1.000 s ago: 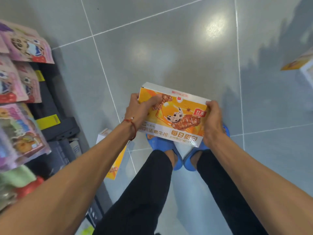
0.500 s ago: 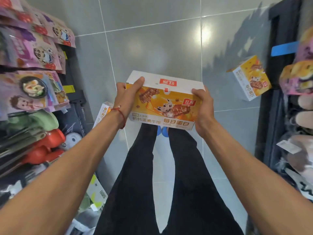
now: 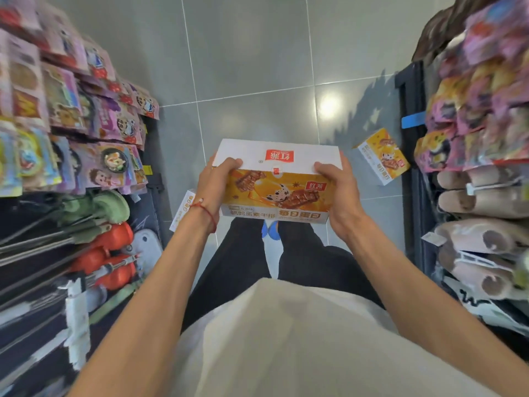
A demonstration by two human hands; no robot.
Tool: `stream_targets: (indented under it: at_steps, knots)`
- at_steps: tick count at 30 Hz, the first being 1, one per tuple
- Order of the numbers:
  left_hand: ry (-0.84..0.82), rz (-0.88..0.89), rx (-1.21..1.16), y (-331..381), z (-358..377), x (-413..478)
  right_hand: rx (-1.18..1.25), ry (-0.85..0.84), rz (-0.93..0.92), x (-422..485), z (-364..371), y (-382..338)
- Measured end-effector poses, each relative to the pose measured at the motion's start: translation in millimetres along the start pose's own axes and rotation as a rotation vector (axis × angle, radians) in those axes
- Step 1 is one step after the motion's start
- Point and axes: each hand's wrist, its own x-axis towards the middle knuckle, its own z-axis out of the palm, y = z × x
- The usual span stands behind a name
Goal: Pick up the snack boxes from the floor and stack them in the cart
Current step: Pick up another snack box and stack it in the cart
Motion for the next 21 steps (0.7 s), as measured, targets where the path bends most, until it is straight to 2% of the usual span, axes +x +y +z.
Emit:
stream_targets:
  at_steps: [11,17,21]
  knots:
    - [-0.202,0.182,-0.016,23.3,-19.2,-41.3,0.099,0.058,-0.202,-64.8,-3.2,-6.3]
    - [-0.334,0.152,-0.029,39.6,-37.4,-39.4,0.250,0.100,-0.262,-94.0,9.0,6.0]
    - [-0.459,0.122,0.063,50.6,-43.5,-46.8,0.334,0.185,-0.290,-119.3,20.4,21.9]
